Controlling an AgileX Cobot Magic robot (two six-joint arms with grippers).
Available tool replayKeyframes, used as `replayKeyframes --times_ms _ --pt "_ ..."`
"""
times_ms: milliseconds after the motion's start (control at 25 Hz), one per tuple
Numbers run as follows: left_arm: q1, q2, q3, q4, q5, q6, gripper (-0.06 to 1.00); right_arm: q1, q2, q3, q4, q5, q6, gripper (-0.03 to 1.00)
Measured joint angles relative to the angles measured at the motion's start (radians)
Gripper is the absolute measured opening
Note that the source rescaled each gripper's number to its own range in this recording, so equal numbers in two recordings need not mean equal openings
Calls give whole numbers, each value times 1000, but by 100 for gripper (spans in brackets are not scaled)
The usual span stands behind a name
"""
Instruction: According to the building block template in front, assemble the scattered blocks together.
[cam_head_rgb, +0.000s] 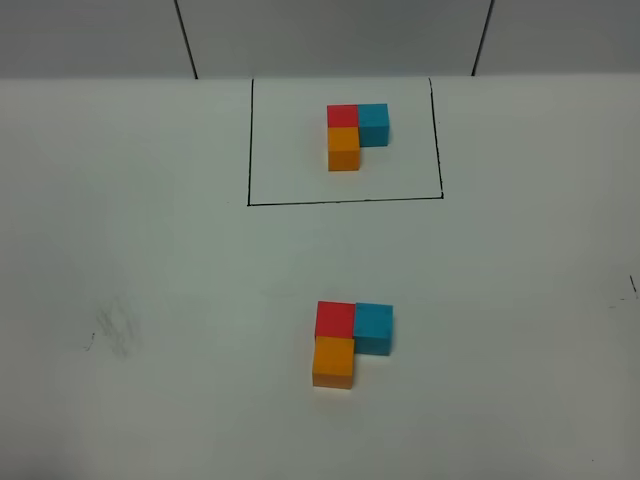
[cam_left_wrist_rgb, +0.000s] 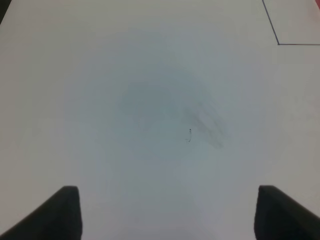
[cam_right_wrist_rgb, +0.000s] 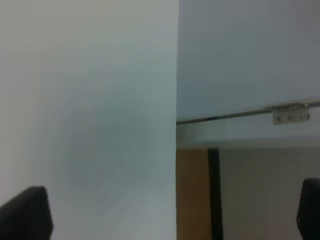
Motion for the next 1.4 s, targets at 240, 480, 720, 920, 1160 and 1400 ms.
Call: replayKeyframes --times_ms 240,480,720,920,1160,1400 --pt "0 0 0 0 0 0 59 65 -424 192 97 39 77 100" --pt "0 0 0 0 0 0 59 67 -719 316 202 74 109 100" --pt "0 0 0 0 0 0 59 67 -889 388 249 100 167 100" --pt "0 0 0 0 0 0 59 94 -910 447 285 114 185 100" --pt "0 0 0 0 0 0 59 98 -912 467 277 106 189 100" --pt "0 0 0 0 0 0 59 98 -914 501 280 36 258 96"
